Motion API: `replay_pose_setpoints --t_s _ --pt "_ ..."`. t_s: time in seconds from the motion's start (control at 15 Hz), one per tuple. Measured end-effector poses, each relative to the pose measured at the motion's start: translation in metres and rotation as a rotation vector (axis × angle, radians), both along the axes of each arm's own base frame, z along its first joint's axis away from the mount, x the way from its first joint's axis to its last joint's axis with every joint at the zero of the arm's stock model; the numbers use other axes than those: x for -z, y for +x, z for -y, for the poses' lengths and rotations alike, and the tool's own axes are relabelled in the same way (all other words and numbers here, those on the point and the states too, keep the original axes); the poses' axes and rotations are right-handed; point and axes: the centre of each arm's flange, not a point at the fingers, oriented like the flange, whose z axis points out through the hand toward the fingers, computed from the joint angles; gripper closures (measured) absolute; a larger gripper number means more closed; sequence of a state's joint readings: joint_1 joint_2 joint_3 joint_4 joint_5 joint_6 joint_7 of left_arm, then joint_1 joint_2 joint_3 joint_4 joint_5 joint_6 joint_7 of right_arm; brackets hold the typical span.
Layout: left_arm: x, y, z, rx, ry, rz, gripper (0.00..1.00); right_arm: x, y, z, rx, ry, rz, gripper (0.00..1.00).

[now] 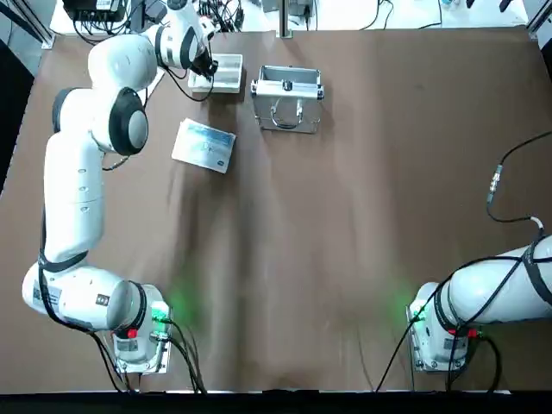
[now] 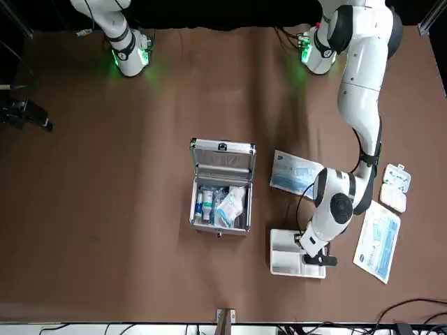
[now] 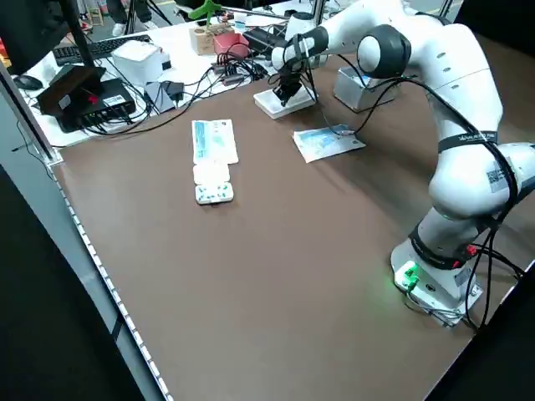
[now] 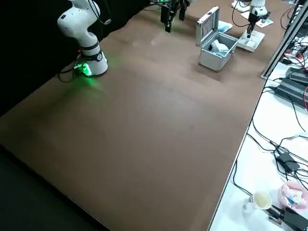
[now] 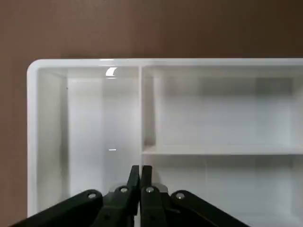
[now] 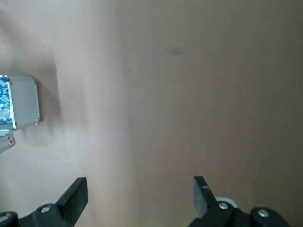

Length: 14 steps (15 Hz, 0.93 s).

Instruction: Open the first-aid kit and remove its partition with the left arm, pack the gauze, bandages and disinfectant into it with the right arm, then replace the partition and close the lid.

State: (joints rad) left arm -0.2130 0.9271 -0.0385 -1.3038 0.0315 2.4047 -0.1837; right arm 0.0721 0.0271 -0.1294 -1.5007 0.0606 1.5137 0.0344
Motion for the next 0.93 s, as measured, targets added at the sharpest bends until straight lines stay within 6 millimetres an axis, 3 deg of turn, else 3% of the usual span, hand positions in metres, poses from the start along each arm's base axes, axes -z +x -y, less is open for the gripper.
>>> replay_pose_setpoints --t_s 0.13,0.33,0.6,0.93 --pt "-0.004 0.002 0.0 -0.002 -0.002 0.009 0.97 -0.003 0.0 0.0 -0.011 0.0 0.008 0.01" --pt "-0.026 0.007 0.001 -0.01 -0.005 0.017 0.97 -0.005 0.0 0.0 -0.02 -0.001 0.015 0.01" --pt "-0.08 0.011 -0.009 -0.024 -0.002 0.021 0.97 -0.005 0.0 0.001 -0.022 -0.001 0.011 0.01" --pt "-0.154 -0.002 0.001 -0.007 0.006 -0.002 0.97 -0.005 -0.001 0.004 -0.016 -0.001 0.008 0.01"
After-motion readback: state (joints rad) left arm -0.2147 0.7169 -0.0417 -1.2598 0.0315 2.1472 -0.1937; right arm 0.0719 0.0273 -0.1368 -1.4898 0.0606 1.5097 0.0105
